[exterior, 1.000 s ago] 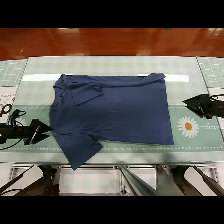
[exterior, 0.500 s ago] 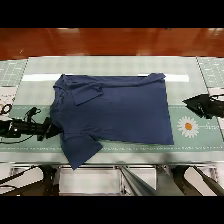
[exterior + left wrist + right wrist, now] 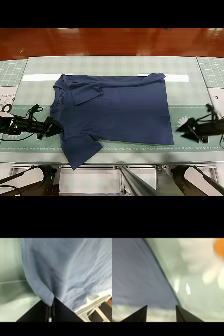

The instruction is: Fold the shirts.

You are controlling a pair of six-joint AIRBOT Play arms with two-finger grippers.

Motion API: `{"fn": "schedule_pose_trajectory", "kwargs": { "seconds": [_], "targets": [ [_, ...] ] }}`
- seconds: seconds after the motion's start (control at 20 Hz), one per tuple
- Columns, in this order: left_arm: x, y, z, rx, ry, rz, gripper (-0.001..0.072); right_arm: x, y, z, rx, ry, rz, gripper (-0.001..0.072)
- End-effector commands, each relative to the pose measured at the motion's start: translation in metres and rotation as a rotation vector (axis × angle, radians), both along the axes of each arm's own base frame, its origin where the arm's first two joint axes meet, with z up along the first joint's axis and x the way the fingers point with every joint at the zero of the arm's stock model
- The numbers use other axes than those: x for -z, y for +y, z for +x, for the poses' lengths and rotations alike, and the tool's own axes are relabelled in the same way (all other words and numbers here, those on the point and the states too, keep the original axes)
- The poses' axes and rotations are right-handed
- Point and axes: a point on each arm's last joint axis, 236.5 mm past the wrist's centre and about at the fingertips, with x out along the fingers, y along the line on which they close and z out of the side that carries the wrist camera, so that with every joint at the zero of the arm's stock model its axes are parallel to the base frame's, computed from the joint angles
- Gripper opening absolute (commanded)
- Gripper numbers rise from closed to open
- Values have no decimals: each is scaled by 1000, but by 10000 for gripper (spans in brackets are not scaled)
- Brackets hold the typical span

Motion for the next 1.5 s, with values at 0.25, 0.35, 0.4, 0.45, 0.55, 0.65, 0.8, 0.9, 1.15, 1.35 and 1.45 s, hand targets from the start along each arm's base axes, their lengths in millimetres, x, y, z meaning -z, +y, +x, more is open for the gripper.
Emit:
{"fn": "schedule_pose_trajectory", "kwargs": {
  "seconds": [0.25, 0.35, 0.4, 0.45, 0.55, 0.65, 0.8, 0.9, 1.15, 1.35, 1.45],
  "targets": [
    [-3, -2, 0, 2, 1, -13, 23, 23, 9, -26, -5, 154, 64, 415],
    [-3, -2, 0, 2, 1, -13, 23, 30, 11, -29, -29, 180, 73, 415],
    [-3, -2, 0, 1, 1, -13, 23, 33, 15, -31, -53, 193, 79, 415],
    [-3, -2, 1, 1, 1, -13, 23, 37, 21, -26, -64, 187, 91, 415],
    [-3, -2, 0, 1, 1, -13, 23, 43, 33, -4, -47, 120, 100, 415],
    [-3, -3, 1, -2, -1, -15, 24, 41, 50, 23, -25, 28, 138, 403],
    [-4, -3, 2, -7, -3, -20, 23, 28, 69, 45, -82, -94, 195, 30],
    [-6, -3, 5, -10, -12, -21, 23, 14, 71, 53, -124, -135, 218, 29],
    [-118, -7, 98, -141, -425, -128, 23, -84, 37, 132, -166, -440, 68, 29],
    [-310, 7, 160, -224, -977, -65, 23, -253, 18, 207, -195, -901, -96, 30],
    [-408, 9, 156, -221, -1229, 39, 23, -339, 18, 221, -194, -1112, -158, 30]
  ]
}}
